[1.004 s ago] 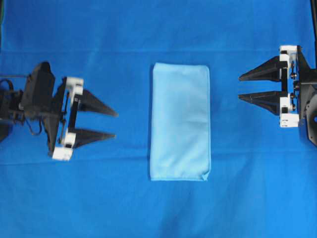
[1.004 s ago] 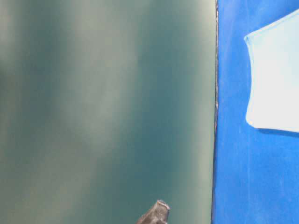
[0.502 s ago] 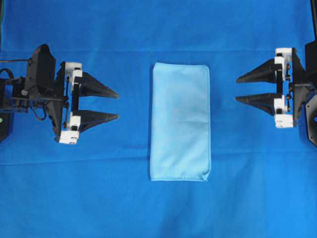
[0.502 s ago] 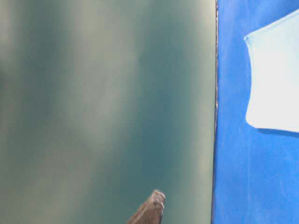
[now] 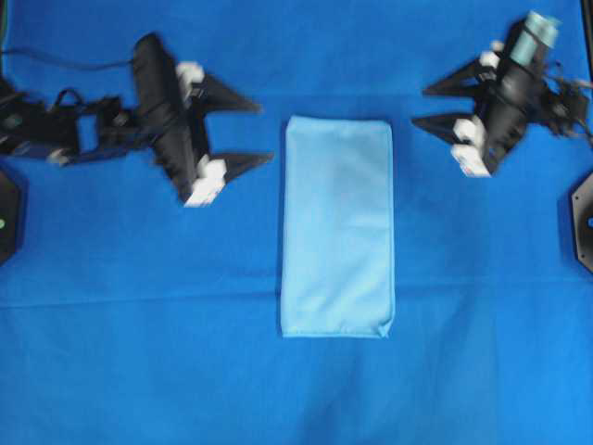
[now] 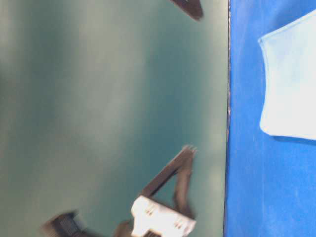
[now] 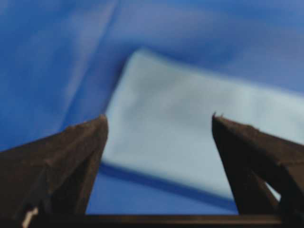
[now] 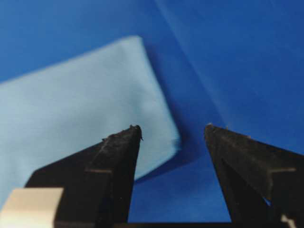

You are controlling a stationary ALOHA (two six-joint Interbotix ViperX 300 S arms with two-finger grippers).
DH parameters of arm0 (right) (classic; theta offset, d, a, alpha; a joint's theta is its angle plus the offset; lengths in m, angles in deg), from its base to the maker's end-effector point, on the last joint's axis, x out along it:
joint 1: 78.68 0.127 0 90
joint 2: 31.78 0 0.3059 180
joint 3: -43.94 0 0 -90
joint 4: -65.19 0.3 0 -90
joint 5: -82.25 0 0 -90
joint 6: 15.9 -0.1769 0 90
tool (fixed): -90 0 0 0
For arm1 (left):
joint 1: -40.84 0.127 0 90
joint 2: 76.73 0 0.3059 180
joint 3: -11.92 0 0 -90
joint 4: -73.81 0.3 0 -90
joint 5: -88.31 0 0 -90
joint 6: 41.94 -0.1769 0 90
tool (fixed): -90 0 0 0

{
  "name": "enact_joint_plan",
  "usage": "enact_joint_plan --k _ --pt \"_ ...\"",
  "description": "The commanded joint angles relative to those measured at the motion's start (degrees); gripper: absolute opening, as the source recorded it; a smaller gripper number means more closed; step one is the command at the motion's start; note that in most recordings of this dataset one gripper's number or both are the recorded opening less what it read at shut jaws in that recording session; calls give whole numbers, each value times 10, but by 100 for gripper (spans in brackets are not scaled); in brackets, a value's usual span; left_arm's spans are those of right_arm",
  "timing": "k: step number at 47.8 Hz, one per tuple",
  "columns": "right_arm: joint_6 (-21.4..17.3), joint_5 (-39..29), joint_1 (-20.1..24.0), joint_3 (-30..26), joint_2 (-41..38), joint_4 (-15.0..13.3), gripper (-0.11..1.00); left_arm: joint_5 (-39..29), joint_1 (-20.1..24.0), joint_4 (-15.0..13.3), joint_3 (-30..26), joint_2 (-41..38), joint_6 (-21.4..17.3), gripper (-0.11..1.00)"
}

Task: Fold the light blue towel.
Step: 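Move both grippers to the far corners of the vertical strip and grasp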

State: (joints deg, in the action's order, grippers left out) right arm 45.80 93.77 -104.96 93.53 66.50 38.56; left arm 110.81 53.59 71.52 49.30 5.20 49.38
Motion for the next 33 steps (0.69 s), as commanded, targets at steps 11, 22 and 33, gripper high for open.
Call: enact_joint_plan --k 11,22,33 --pt "11 2 -15 -76 -154 0 64 7 44 1 -69 -138 0 85" --pt "11 4 -16 -96 -232 3 64 13 52 0 -102 -212 1 85" --pt "11 4 -16 -94 -241 7 61 10 56 -2 -105 -220 2 74"
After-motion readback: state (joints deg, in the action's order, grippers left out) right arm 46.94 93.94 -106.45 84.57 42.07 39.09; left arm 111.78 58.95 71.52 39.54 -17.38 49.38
